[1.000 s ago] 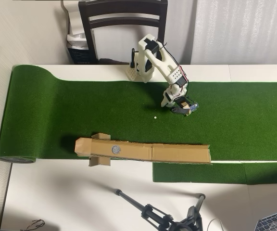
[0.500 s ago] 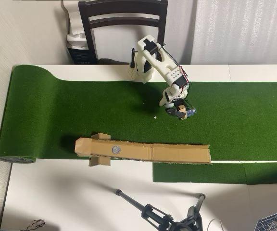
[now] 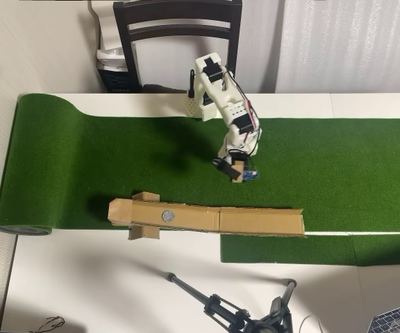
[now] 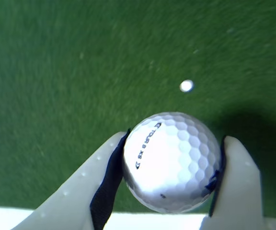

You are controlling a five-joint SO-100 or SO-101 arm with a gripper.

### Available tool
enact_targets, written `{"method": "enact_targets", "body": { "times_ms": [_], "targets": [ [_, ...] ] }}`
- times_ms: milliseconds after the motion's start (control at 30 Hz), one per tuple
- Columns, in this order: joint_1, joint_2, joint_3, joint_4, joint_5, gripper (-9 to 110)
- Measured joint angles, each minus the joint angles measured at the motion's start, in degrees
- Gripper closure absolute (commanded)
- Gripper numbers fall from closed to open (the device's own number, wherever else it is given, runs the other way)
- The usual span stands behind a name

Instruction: Pick up the golf ball and place it on the gray mark at the back.

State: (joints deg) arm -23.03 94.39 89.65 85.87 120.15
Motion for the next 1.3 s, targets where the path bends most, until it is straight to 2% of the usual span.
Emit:
{"method": "enact_targets", "body": {
  "times_ms": [233,367,633,967,1300],
  "targets": [
    [10.02,-0.09,-5.8,0.0,-0.18,78],
    [14.59,-0.26,-10.81,-1.14,-4.22,78],
    [21.53,-1.49,-13.1,-13.89,-21.09,78],
    [24.17,-5.63,-13.36,-30.76,-45.7,78],
    [24.17,-5.63,-13.36,-33.66,-53.88,78]
  ]
}}
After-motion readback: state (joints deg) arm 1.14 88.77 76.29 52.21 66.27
